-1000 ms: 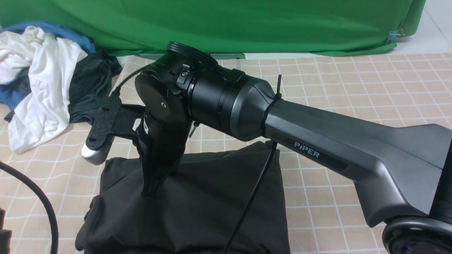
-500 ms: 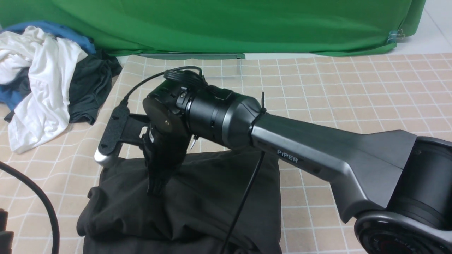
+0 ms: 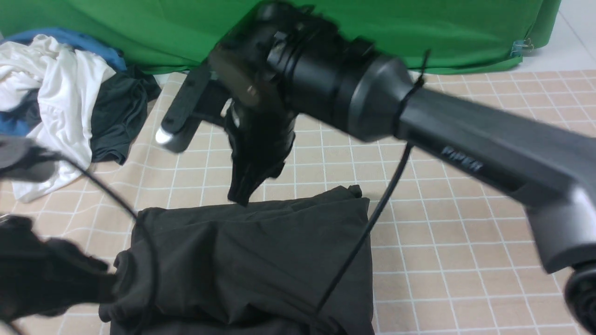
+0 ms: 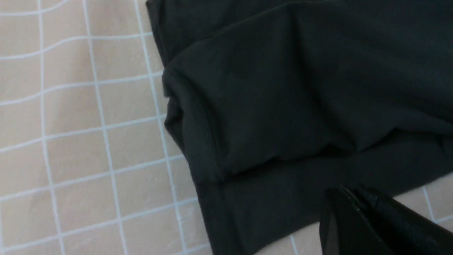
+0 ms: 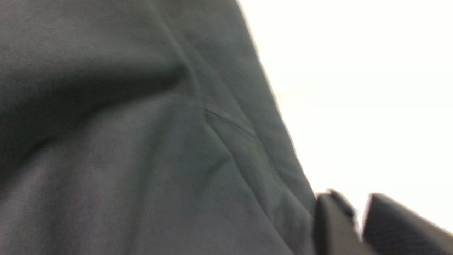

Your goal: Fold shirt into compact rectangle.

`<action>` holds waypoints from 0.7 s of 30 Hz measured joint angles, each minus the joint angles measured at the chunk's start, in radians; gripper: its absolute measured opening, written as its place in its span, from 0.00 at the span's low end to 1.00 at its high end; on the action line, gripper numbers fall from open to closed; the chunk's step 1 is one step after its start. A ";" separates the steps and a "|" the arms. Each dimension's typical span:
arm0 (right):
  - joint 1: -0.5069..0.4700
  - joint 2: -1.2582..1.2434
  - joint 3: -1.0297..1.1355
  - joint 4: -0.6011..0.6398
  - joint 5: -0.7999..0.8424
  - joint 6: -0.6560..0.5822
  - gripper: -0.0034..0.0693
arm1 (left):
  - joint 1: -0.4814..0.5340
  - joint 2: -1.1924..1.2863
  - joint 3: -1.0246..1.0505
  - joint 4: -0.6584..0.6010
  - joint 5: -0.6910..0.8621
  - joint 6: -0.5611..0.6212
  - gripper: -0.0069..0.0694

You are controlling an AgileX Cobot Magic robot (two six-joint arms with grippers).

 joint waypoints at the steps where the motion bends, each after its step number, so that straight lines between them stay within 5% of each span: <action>1: -0.017 -0.015 0.009 0.032 0.001 0.017 0.12 | 0.000 0.043 0.000 -0.003 -0.035 0.011 0.12; 8: -0.124 -0.127 0.231 0.296 0.007 0.059 0.10 | 0.000 0.331 0.000 -0.033 -0.170 0.037 0.12; 21: -0.088 -0.203 0.709 0.335 -0.039 0.064 0.10 | 0.000 0.460 0.208 0.004 -0.294 -0.026 0.12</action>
